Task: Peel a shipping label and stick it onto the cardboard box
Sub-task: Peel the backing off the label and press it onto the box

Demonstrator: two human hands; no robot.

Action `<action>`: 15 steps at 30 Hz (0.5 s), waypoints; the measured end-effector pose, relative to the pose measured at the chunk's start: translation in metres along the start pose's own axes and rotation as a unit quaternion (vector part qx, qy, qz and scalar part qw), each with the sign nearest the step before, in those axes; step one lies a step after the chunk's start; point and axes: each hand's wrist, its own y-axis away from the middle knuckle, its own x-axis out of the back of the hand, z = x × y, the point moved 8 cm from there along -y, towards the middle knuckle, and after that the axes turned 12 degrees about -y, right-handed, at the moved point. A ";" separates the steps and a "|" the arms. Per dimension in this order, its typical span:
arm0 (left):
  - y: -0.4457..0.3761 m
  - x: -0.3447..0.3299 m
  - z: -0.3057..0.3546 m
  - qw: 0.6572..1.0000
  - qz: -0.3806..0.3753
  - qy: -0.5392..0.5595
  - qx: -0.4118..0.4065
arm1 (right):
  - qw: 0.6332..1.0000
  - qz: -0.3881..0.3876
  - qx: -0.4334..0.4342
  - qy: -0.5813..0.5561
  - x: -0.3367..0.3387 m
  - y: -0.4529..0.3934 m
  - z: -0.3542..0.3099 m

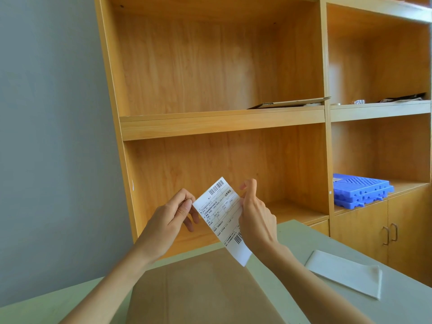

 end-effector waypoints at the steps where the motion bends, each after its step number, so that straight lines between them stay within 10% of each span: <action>1: 0.000 0.000 0.000 1.000 0.000 0.003 0.002 | 1.000 0.000 0.000 0.001 0.000 0.000 0.000; 15: 0.003 -0.006 0.001 1.000 -0.018 0.006 -0.001 | 1.000 -0.014 -0.007 0.021 0.002 0.000 -0.001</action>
